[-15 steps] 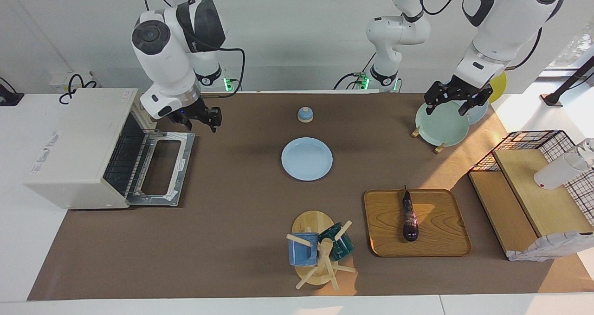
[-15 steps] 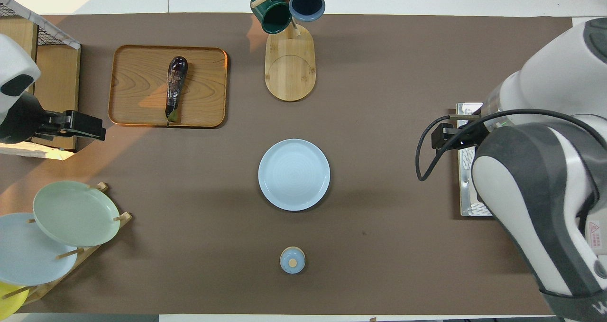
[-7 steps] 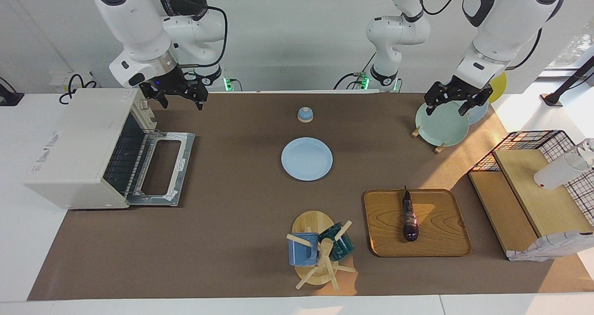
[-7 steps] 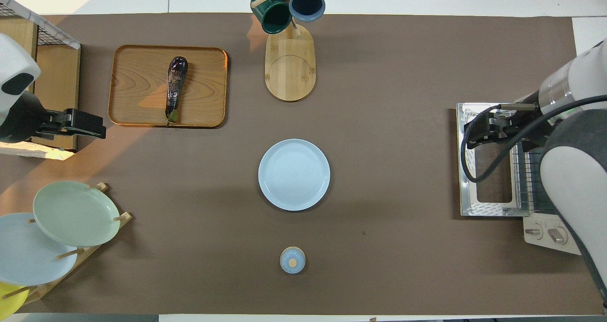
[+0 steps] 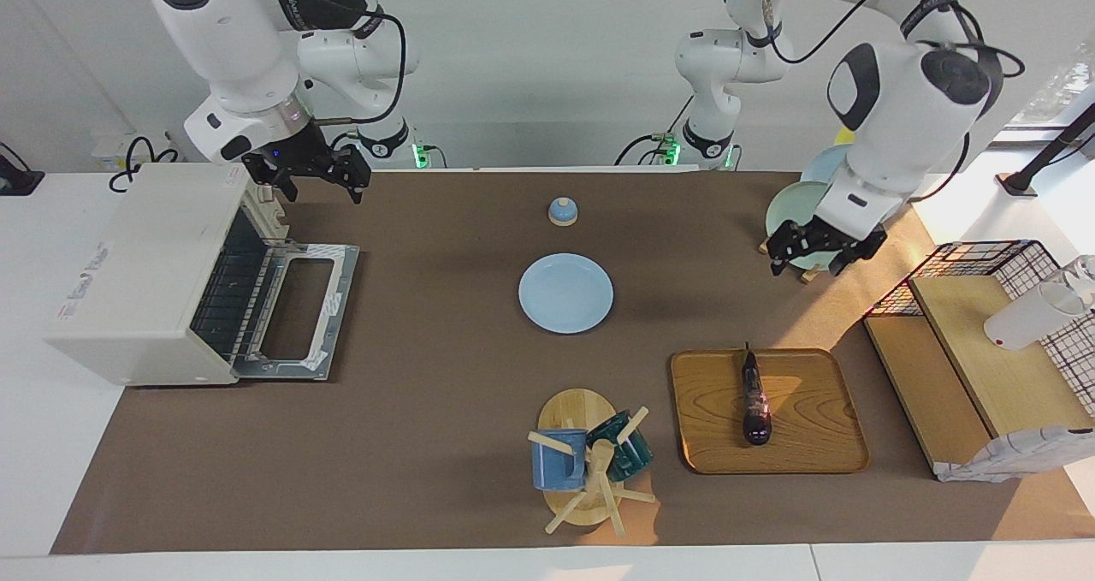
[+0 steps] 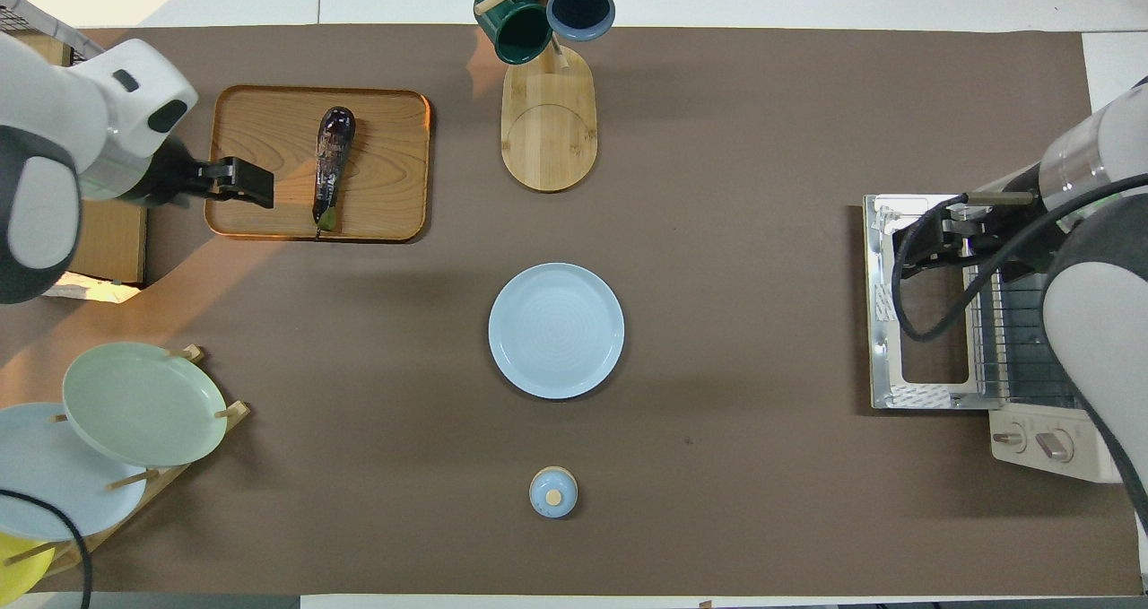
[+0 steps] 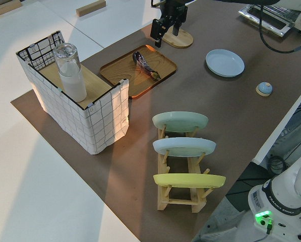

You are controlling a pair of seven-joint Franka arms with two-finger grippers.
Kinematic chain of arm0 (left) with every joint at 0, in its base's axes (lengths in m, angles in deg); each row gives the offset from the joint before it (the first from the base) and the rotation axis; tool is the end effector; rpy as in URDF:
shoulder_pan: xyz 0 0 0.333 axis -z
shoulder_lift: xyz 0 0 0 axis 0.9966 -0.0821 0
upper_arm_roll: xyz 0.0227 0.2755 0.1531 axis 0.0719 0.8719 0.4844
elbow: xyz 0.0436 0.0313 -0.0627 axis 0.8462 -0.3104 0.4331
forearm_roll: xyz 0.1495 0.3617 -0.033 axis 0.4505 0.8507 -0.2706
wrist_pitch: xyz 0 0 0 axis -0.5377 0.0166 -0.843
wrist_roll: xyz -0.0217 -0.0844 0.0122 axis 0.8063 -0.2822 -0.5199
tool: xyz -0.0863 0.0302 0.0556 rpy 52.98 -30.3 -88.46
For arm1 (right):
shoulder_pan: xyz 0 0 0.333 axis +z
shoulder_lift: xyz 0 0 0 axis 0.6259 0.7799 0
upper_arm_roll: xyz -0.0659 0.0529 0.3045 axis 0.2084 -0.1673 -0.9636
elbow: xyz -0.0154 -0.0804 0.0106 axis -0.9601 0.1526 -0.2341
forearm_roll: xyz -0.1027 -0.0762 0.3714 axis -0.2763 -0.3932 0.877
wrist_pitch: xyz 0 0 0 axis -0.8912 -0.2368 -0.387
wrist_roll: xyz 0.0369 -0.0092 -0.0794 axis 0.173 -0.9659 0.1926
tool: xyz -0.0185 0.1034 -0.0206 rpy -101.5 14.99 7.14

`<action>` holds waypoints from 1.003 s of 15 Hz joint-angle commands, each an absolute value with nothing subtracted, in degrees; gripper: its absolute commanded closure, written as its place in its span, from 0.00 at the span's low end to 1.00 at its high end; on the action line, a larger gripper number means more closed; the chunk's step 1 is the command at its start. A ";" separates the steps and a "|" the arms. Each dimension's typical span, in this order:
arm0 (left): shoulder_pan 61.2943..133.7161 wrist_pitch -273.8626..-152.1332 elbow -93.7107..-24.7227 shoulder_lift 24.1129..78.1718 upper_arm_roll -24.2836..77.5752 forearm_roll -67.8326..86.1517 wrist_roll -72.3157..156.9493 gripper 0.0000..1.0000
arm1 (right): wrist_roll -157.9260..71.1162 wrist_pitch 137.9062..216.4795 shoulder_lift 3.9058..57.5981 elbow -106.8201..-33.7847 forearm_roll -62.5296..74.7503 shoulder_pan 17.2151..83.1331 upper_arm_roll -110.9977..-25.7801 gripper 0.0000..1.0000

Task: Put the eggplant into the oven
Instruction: 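Reach the left gripper to the eggplant on the wooden tray and grasp it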

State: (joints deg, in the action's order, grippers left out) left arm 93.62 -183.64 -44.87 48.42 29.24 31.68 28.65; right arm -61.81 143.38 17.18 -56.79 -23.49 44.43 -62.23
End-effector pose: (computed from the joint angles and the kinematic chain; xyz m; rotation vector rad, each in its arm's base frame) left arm 0.6235 -0.0992 0.4823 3.0883 -0.1655 0.0332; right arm 0.5458 0.0662 0.5992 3.1282 -0.0970 -0.2265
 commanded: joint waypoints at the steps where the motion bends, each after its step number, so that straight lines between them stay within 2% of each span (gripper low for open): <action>1: 94.08 -188.67 -38.08 37.85 29.59 30.69 23.73 0.00 | -61.07 142.12 17.96 -55.23 -24.13 44.29 -62.68 0.00; 5: 94.08 -197.30 -34.32 27.21 29.50 30.34 16.95 0.00 | -61.07 142.21 17.96 -55.23 -24.13 44.37 -62.68 0.00; 10: 94.25 -202.04 -37.10 26.75 29.32 29.46 13.17 0.00 | -61.16 142.30 17.87 -55.23 -24.13 44.55 -63.12 0.00; 11: 94.34 -202.49 -37.64 26.84 29.32 29.38 12.38 0.03 | -61.16 142.30 17.87 -55.23 -24.13 44.72 -63.12 0.00; 13: 94.34 -202.50 -37.91 26.93 29.32 29.20 11.06 0.21 | -61.16 142.30 17.87 -55.23 -24.13 44.81 -63.12 0.00; 15: 94.25 -203.46 -39.13 27.19 29.32 29.20 10.44 0.24 | -61.16 142.47 17.87 -55.32 -24.13 44.73 -63.21 0.00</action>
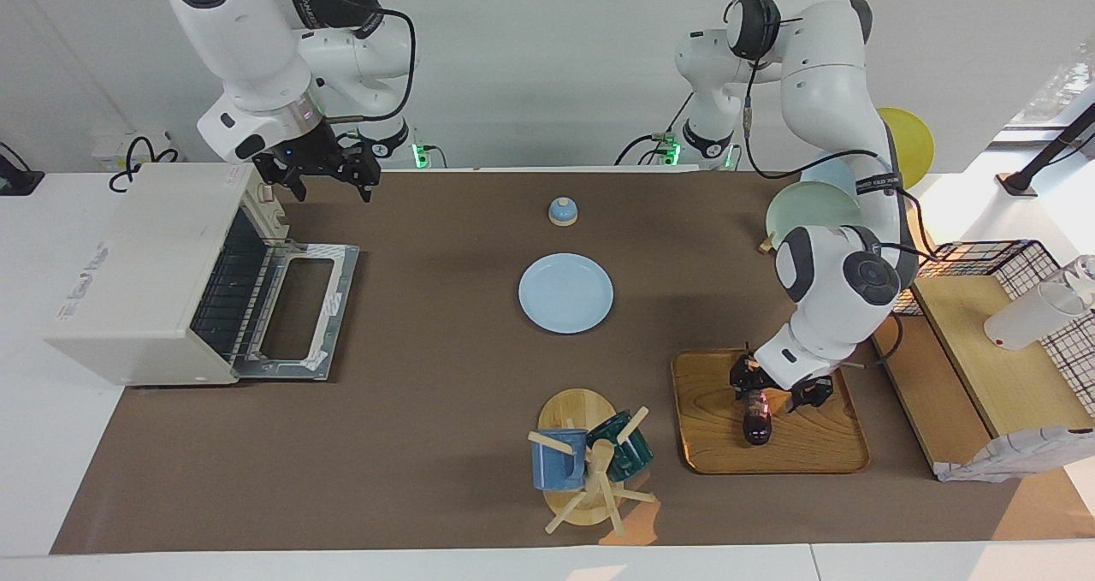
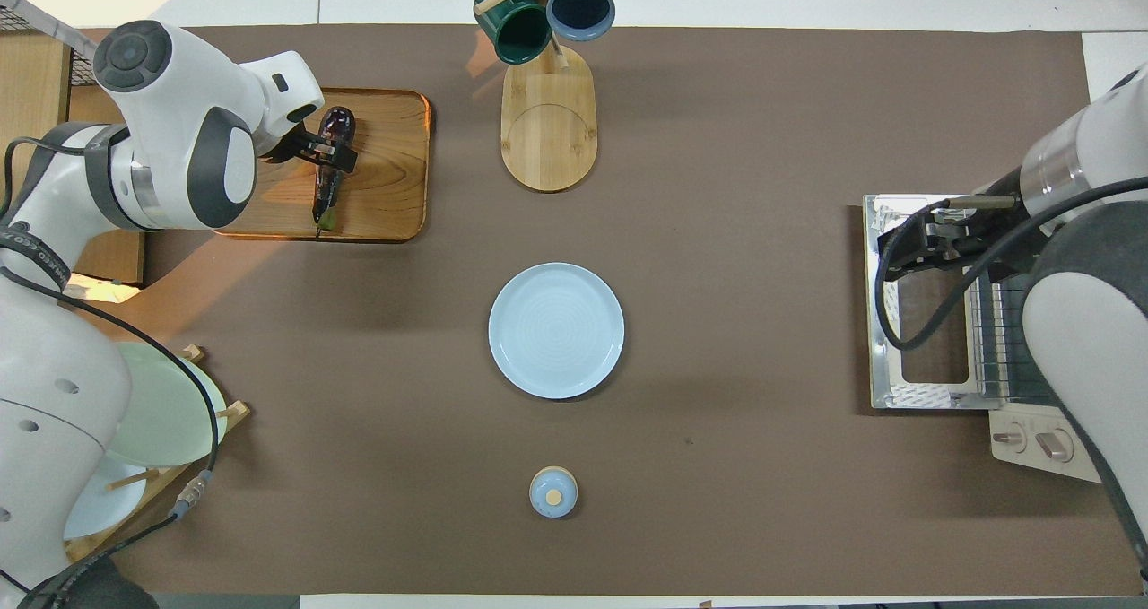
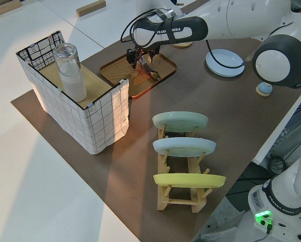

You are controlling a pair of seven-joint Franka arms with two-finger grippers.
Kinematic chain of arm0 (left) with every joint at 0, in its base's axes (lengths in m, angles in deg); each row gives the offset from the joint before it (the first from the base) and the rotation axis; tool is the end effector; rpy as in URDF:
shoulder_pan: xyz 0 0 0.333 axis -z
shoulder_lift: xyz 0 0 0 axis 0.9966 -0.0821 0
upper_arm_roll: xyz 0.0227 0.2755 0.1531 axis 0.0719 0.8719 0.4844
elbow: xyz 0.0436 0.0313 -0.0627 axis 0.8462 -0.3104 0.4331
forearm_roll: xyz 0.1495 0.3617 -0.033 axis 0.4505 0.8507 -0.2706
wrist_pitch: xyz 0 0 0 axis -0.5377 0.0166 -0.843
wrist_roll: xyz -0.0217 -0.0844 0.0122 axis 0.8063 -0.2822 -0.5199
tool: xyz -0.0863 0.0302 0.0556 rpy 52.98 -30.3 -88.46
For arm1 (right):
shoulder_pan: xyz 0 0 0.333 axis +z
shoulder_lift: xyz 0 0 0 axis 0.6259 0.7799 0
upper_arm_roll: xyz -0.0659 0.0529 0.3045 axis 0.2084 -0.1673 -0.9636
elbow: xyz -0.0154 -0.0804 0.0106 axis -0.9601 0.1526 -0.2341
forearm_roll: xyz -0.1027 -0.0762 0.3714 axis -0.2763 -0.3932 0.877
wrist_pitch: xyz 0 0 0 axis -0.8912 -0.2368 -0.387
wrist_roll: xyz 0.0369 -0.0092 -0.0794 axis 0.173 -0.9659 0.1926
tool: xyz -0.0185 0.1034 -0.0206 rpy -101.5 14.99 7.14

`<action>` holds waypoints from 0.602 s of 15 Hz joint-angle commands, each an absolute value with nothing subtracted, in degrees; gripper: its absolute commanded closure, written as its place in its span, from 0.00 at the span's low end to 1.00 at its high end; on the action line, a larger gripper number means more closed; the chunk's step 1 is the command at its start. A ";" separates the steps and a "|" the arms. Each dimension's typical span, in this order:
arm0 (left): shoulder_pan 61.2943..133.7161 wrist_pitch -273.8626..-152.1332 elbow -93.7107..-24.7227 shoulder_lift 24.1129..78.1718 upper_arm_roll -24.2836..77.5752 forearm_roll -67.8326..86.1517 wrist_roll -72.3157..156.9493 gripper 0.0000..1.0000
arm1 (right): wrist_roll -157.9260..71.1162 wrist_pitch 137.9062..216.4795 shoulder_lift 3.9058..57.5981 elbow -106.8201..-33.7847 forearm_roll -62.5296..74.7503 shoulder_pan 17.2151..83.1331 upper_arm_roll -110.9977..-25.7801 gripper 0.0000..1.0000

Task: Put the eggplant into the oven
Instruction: 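Reach the left gripper to the eggplant on the wooden tray and grasp it, then carry the eggplant with the left gripper onto the blue plate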

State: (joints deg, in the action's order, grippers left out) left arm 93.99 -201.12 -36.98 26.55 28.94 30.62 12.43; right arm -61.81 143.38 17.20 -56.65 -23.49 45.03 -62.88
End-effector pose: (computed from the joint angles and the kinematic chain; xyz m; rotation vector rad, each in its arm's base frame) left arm 0.7048 -0.1178 0.3181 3.0260 -0.5782 0.1380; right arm 0.5445 0.0780 0.6002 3.1284 -0.0628 -0.2232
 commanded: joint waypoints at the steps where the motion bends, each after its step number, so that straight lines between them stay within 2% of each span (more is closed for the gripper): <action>1: 94.34 -203.98 -39.57 27.19 29.32 29.11 10.35 0.24 | -61.16 142.65 17.78 -55.49 -24.13 44.73 -63.21 0.00; 2: 94.25 -204.08 -39.49 27.19 29.32 29.20 10.35 0.25 | -61.25 142.74 17.61 -55.76 -24.13 44.81 -63.21 0.00; 3: 94.34 -203.99 -39.58 27.28 29.32 29.11 10.35 0.34 | -61.25 142.83 17.61 -55.85 -24.13 44.73 -63.21 0.00; 4: 94.34 -203.82 -39.58 27.28 29.32 29.11 10.35 0.51 | -61.25 142.83 17.61 -55.85 -24.04 44.73 -63.21 0.00; 6: 94.25 -203.12 -39.40 27.36 29.23 29.11 10.35 1.00 | -61.16 142.74 17.61 -55.76 -24.04 44.73 -63.21 0.00; 9: 93.99 -198.12 -37.13 27.45 28.80 27.45 10.35 1.00 | -61.07 142.74 17.61 -55.76 -24.04 44.64 -63.21 0.00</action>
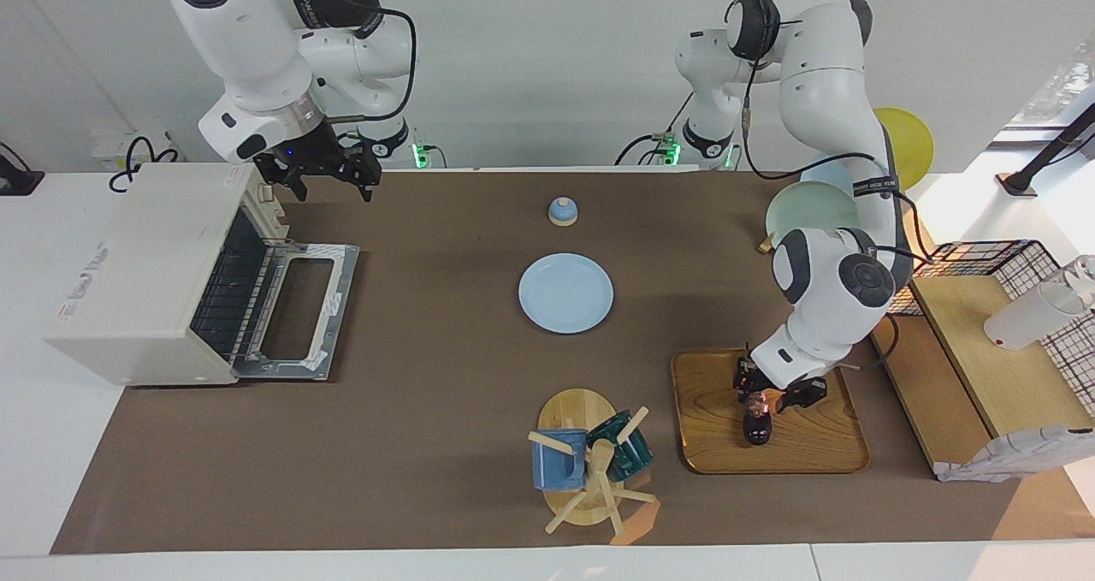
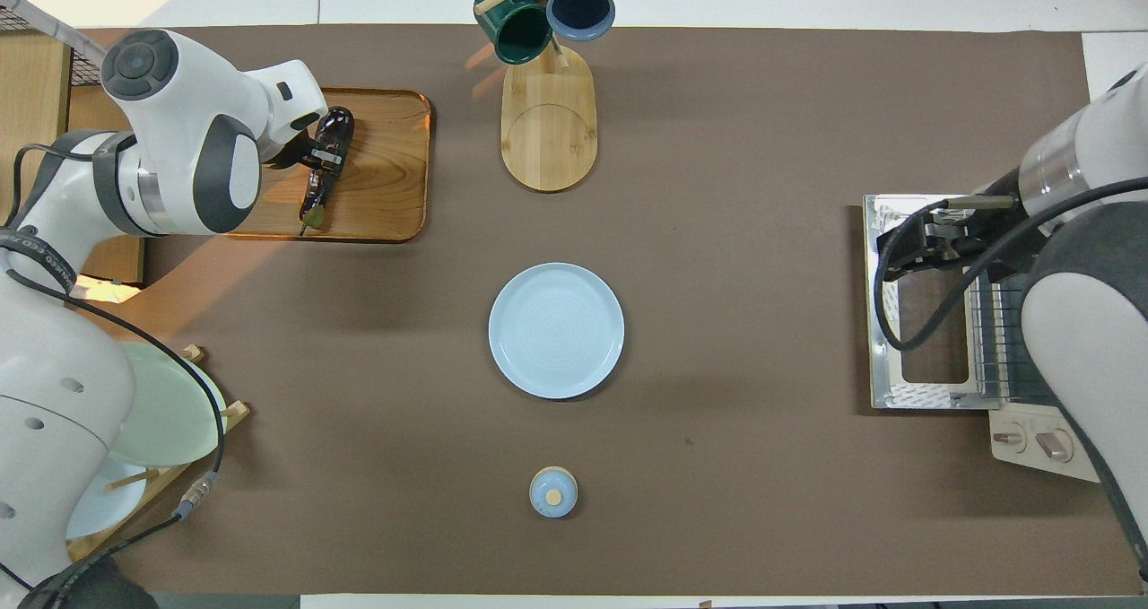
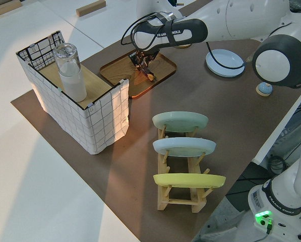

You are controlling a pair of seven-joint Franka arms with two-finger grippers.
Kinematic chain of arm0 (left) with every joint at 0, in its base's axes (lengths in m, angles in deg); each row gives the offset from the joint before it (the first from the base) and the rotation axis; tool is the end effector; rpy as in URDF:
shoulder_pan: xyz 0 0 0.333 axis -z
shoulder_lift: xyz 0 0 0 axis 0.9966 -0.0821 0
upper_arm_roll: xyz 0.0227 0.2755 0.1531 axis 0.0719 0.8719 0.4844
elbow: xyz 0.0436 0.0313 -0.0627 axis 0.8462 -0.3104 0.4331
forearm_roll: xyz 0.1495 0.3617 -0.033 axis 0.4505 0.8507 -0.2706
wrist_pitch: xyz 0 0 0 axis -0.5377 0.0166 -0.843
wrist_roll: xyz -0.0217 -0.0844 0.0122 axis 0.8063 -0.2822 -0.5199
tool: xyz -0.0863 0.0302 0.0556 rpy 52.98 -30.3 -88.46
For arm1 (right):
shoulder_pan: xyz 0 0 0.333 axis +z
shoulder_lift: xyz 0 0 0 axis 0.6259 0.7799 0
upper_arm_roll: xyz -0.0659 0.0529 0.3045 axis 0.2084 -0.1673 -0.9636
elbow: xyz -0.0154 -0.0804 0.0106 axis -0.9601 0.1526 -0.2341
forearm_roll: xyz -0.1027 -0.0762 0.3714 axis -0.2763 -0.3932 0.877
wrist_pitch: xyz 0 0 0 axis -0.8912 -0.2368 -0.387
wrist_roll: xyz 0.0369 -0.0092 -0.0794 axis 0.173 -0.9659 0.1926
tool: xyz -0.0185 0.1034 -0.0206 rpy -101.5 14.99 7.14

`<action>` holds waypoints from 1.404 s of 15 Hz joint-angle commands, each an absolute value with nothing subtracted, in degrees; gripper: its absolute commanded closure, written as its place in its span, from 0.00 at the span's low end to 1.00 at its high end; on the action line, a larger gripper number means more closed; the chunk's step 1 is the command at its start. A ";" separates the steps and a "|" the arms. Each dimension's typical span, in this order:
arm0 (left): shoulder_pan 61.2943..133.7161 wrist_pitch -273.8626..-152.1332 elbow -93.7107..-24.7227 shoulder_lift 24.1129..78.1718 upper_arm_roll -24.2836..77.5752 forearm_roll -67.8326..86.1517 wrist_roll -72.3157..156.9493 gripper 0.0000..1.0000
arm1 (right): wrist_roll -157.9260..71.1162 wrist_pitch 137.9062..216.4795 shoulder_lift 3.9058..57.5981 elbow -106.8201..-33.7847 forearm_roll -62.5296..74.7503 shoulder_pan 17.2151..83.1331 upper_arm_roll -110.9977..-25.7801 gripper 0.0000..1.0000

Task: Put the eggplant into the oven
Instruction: 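Carry the eggplant with the left gripper onto the blue plate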

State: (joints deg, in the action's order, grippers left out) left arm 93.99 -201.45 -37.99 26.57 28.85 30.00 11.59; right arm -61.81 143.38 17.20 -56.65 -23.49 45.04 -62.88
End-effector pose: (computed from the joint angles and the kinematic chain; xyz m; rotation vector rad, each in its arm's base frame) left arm 0.7011 -0.1185 0.3107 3.0148 -0.5904 0.1212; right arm 0.5445 0.0781 0.6002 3.1284 -0.0626 -0.2232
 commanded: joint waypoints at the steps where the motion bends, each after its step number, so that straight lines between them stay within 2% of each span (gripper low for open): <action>1: 94.34 -195.93 -35.46 27.97 28.88 25.53 10.61 1.00 | -61.16 142.74 17.52 -55.76 -24.04 44.64 -63.21 0.00; 5: 95.22 -186.96 -36.50 36.92 28.88 22.26 17.26 1.00 | -61.07 142.74 17.52 -55.76 -24.04 44.72 -63.21 0.00; 10: 104.16 -181.31 -42.90 47.12 28.88 22.17 34.74 1.00 | -61.07 142.65 17.52 -55.76 -24.04 44.73 -63.21 0.00; 13: 112.68 -183.50 -50.09 51.08 28.97 22.17 46.18 1.00 | -61.07 142.48 17.52 -55.76 -23.95 44.73 -63.21 0.00; 16: 119.63 -197.44 -63.79 56.09 28.88 22.17 55.58 1.00 | -61.07 142.65 17.52 -55.76 -23.95 44.73 -63.21 0.00; 18: 123.42 -205.97 -69.61 55.85 28.88 22.17 59.73 1.00 | -61.07 142.48 17.52 -55.76 -23.95 44.73 -63.21 0.00; 21: 125.88 -211.18 -70.69 52.16 28.88 22.17 63.16 1.00 | -61.07 142.65 17.52 -55.76 -23.78 44.64 -63.21 0.00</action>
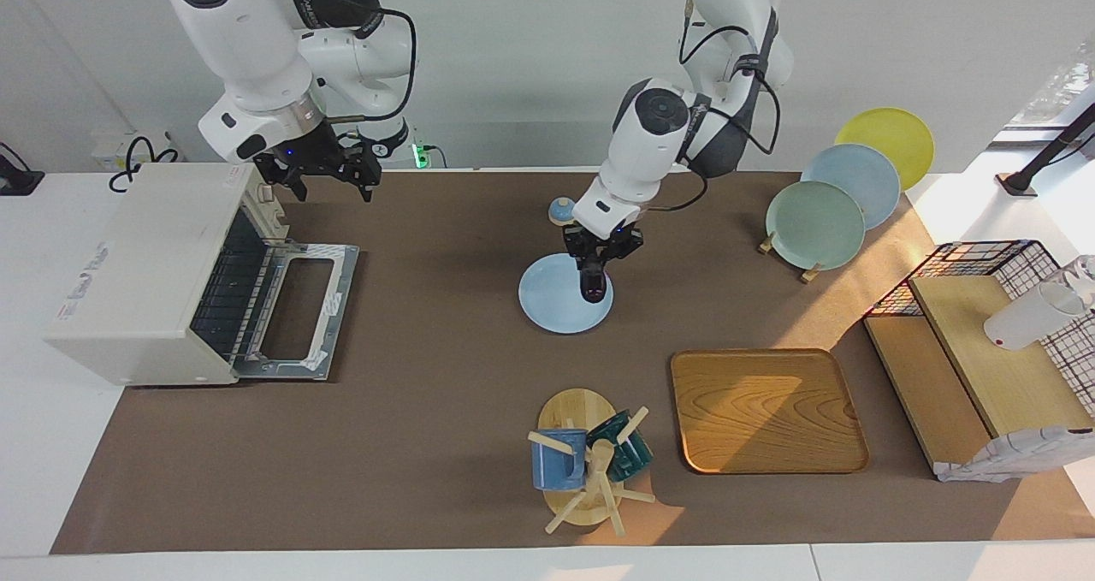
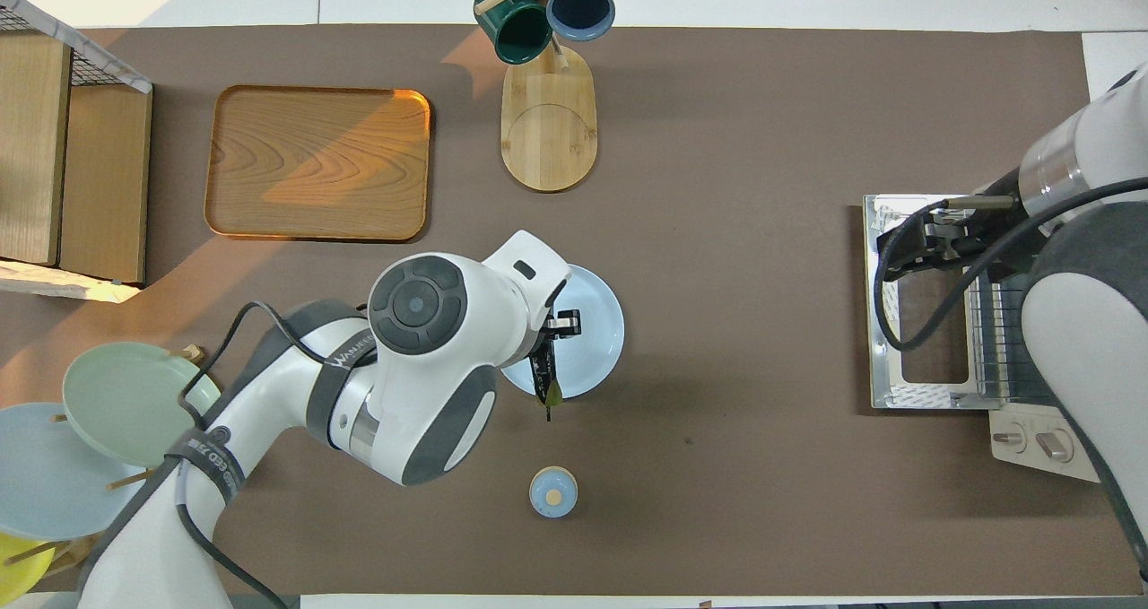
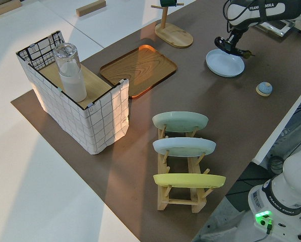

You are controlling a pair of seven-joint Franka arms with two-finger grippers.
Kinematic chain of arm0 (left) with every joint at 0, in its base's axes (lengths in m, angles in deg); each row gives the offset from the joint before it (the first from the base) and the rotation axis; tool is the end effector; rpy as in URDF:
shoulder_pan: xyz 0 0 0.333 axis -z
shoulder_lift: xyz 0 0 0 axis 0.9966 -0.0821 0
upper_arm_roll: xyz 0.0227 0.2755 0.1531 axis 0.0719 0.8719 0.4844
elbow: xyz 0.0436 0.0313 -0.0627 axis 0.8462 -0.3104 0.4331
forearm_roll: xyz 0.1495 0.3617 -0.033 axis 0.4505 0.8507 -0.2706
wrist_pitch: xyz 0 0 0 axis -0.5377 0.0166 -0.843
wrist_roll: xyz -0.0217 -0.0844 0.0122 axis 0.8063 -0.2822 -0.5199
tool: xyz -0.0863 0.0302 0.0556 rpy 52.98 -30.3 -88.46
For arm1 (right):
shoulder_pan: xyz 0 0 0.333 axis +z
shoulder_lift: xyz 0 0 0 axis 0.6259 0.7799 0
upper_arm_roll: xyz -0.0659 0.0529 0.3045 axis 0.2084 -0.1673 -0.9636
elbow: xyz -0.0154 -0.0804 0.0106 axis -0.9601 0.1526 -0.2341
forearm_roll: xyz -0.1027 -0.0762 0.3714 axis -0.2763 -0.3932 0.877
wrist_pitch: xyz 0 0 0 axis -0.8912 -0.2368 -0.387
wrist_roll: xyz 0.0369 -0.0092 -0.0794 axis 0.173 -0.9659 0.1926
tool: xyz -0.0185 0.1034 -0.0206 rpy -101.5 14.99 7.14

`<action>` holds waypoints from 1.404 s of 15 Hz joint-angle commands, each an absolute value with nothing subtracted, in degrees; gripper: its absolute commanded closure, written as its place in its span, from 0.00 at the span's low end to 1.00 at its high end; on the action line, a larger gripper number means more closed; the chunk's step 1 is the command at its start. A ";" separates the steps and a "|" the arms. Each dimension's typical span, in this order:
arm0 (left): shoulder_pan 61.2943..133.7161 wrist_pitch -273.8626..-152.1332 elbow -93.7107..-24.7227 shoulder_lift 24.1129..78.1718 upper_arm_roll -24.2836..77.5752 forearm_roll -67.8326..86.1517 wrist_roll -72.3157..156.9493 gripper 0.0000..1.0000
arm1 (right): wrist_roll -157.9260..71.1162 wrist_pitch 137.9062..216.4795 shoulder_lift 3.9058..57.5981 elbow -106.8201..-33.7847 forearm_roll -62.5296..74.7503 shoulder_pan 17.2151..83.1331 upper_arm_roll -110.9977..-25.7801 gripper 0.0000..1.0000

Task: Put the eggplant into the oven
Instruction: 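Carry the eggplant with the left gripper onto the blue plate, then release the eggplant and withdraw the left gripper while the right gripper reaches the plate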

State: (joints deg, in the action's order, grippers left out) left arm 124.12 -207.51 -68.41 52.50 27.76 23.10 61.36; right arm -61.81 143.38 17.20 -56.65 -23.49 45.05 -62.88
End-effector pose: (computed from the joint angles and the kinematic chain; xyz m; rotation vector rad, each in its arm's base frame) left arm 0.4401 -0.3834 0.3716 2.9554 0.0266 -0.0211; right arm 0.5444 0.0782 0.6002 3.1284 -0.0623 -0.2232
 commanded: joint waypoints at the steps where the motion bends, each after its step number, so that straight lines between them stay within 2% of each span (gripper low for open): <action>1: 126.59 -213.11 -70.78 51.02 28.88 22.17 63.69 1.00 | -61.07 142.65 17.52 -55.76 -23.78 44.72 -63.21 0.00; 3: 127.03 -214.97 -70.78 49.08 28.88 22.17 63.79 1.00 | -61.16 142.65 17.52 -55.85 -23.78 44.64 -63.21 0.00; 8: 126.95 -214.80 -70.61 49.07 28.97 22.17 63.61 1.00 | -61.16 142.83 17.52 -55.93 -23.78 44.64 -63.21 0.00; 10: 126.60 -214.10 -70.17 49.07 29.06 22.17 63.61 0.00 | -61.16 142.83 17.52 -55.93 -23.78 44.64 -63.21 0.00; 12: 125.03 -211.40 -69.12 50.39 29.49 22.26 62.91 0.00 | -60.99 142.91 17.43 -56.02 -23.78 44.64 -63.21 0.00; 18: 110.01 -188.37 -51.91 51.36 29.59 23.04 50.98 0.00 | -61.16 146.50 17.17 -57.59 -22.81 44.90 -63.64 0.00; 20: 105.96 -184.32 -48.91 52.41 29.59 24.53 47.28 0.00 | -62.38 153.51 16.12 -62.25 -19.92 48.22 -65.22 0.00; 21: 103.59 -182.47 -47.94 53.28 29.59 26.63 45.09 0.00 | -65.26 155.12 17.42 -62.00 -19.91 52.59 -65.41 0.00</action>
